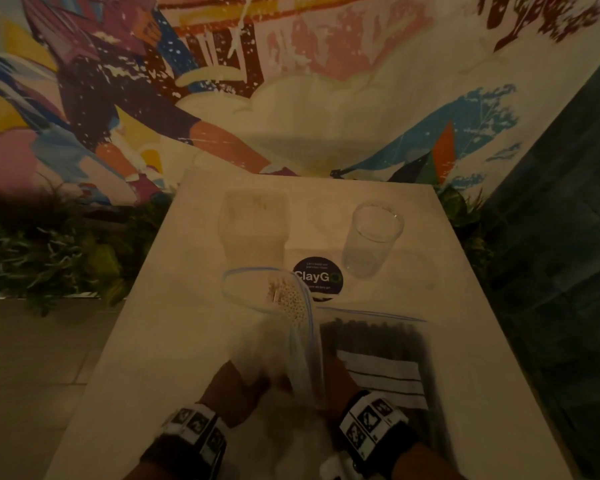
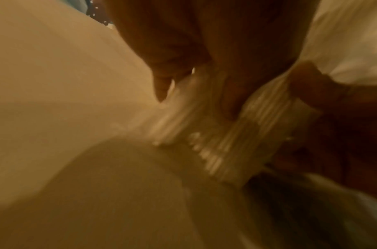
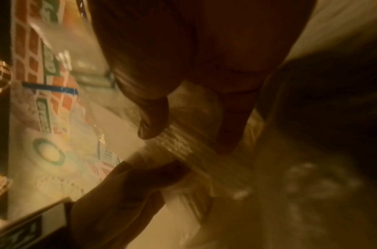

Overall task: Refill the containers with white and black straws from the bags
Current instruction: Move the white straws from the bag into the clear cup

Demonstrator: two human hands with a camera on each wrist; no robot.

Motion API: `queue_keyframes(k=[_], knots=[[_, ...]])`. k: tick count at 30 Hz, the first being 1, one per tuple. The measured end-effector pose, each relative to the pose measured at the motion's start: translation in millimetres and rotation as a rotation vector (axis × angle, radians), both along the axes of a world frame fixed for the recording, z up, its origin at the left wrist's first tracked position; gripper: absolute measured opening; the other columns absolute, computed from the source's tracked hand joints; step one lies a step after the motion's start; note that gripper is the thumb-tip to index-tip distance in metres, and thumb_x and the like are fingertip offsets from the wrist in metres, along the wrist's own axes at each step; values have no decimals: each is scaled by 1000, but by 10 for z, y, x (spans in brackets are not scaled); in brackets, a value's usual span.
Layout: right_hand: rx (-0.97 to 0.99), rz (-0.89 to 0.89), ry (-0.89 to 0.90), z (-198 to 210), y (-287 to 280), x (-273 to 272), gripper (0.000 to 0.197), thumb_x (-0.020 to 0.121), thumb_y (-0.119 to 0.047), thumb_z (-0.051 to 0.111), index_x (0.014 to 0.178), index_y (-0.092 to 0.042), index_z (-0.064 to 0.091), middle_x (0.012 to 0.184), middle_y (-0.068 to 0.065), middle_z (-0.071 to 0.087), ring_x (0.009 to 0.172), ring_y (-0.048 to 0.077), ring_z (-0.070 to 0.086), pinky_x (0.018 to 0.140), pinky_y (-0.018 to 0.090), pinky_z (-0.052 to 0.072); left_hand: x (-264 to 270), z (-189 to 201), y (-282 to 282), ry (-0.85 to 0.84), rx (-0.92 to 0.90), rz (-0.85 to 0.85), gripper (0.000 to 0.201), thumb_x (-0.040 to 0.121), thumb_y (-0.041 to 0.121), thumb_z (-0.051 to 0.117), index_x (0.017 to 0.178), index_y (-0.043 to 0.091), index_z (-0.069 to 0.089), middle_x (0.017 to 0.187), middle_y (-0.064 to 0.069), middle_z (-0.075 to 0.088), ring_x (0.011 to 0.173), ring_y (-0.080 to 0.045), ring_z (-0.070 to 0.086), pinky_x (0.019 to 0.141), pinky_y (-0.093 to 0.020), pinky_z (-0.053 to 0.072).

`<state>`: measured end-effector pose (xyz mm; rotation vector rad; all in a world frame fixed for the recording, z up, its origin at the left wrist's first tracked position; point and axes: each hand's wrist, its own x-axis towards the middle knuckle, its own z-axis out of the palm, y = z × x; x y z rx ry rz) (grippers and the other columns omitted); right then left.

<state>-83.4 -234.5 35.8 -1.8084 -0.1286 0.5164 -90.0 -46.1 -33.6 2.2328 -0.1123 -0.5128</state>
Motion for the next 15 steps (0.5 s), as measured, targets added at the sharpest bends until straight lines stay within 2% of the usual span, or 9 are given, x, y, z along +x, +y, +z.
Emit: queue_keyframes(k=[1,3,5,6,7,8,10,13,15], knots=[[-162,55,-58,-148,-38,7,30,90,-34,58,110,-15,68,96,5,71,92,29,69,76,37,58,-25,-128,27,87,21,-38,101,58,94,35,128,24,57,136,2,53,129,-20,46,110,-37,36],[-122,0,145,-228,-51,4,27,90,-23,63,117,-18,60,113,-1,62,114,28,58,94,37,50,-34,85,48,147,-30,-134,106,51,96,42,132,29,52,142,2,45,134,-19,39,112,-35,33],[-121,-32,183,-308,-60,30,54,76,-28,78,124,-14,56,123,6,59,115,29,56,94,42,51,10,309,107,117,-107,-94,104,50,69,79,138,32,37,135,11,43,125,-6,44,102,-19,41],[-113,-67,239,-310,-75,38,67,67,-32,84,125,-12,55,122,8,59,112,29,57,90,40,54,53,403,145,109,-193,-35,110,50,48,90,140,33,29,130,18,43,117,5,45,93,-9,43],[-146,-55,254,-348,-75,21,78,59,-37,88,125,-12,56,121,8,60,110,28,58,88,38,55,90,522,208,103,-284,10,121,47,36,94,144,36,22,132,22,42,117,8,44,91,-8,43],[-166,-66,265,-333,-84,14,84,55,-43,88,126,-12,56,122,9,60,110,28,58,90,39,54,134,613,237,53,-353,44,132,43,33,96,146,42,14,139,21,39,124,6,41,97,-15,44],[-334,-6,202,-222,-32,44,65,70,-44,78,123,-12,58,123,11,61,114,28,57,97,42,49,170,769,231,-34,-436,101,142,37,36,97,145,49,5,150,15,30,135,-5,35,104,-38,44],[-651,170,43,-91,-109,121,45,86,-40,66,125,-17,58,126,8,59,118,26,54,101,36,45,153,716,92,-124,-378,112,114,37,49,89,136,46,32,133,9,51,125,-14,50,99,-42,47],[-747,226,-55,79,-195,172,41,96,-33,52,134,-18,49,137,7,51,127,25,47,107,35,39,122,679,77,-160,-348,192,71,41,49,78,108,57,56,108,12,67,106,-15,63,93,-47,51]])
